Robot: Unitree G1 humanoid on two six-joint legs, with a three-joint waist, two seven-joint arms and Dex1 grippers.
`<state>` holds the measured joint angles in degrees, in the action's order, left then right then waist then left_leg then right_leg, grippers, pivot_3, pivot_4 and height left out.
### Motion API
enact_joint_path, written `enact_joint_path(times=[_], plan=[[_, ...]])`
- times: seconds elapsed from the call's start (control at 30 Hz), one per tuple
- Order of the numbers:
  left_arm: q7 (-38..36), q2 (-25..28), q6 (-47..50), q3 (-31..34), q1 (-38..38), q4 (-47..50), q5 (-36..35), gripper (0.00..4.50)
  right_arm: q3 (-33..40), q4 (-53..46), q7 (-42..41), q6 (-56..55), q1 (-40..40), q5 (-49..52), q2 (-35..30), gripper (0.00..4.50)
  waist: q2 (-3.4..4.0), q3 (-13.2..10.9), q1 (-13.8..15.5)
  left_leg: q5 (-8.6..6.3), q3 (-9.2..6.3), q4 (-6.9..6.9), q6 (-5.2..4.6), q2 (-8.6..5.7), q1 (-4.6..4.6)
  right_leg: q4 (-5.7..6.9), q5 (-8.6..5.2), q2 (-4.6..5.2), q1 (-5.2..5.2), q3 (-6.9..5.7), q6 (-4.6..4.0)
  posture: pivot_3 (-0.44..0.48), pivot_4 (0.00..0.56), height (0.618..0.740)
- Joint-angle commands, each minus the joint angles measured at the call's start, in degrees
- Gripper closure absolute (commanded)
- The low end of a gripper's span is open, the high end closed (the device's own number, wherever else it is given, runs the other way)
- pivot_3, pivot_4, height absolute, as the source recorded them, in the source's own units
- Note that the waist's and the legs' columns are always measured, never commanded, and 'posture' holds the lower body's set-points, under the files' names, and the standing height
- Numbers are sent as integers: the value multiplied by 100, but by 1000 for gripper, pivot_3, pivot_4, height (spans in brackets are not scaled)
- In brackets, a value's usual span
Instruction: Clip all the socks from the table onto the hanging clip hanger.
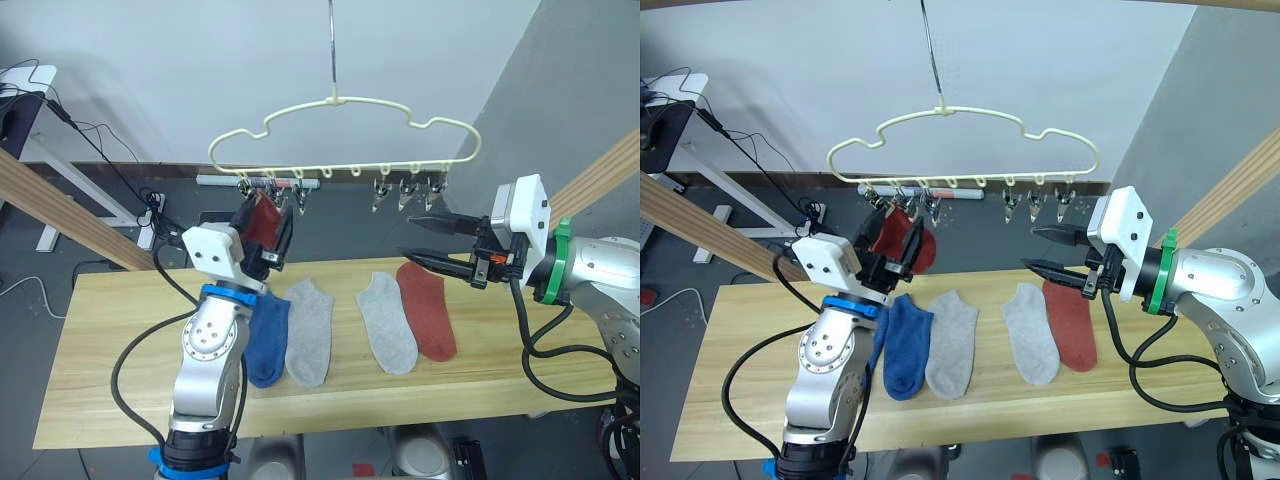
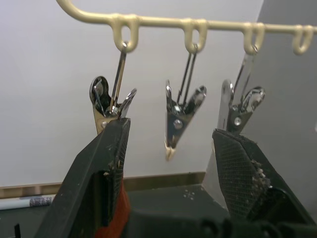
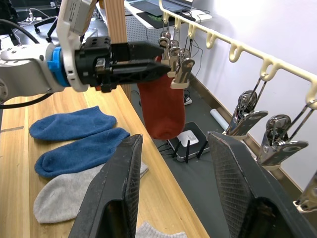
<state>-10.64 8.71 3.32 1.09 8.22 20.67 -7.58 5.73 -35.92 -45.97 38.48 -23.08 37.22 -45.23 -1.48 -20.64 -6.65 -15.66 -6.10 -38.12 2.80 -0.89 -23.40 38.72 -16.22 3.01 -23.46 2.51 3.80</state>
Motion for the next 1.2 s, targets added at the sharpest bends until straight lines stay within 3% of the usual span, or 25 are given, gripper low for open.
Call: enact_joint_path(times=[0.03, 1.1, 1.2], plan=[[21, -7, -89, 46, 85, 9, 11, 1587, 129, -170, 6, -56, -21, 74, -76, 2334, 0, 0, 0, 0, 0, 0, 0, 0, 0, 0, 0, 0, 0, 0, 0, -280, 358, 740], [261, -46, 26, 32, 410, 223, 15, 1587, 107, -106, -67, -100, 15, 66, -104, 2334, 0, 0, -39, 0, 0, -2, 0, -2, 0, 3, 0, 0, 0, 1, 0, -273, 357, 740], [236, -33, 36, 19, 423, 216, 9, 2146, 106, -101, -59, -105, 16, 63, -96, 2334, 0, 0, -39, 0, -1, -2, 0, -2, 0, 2, 0, 0, 0, 1, 0, -273, 357, 740]])
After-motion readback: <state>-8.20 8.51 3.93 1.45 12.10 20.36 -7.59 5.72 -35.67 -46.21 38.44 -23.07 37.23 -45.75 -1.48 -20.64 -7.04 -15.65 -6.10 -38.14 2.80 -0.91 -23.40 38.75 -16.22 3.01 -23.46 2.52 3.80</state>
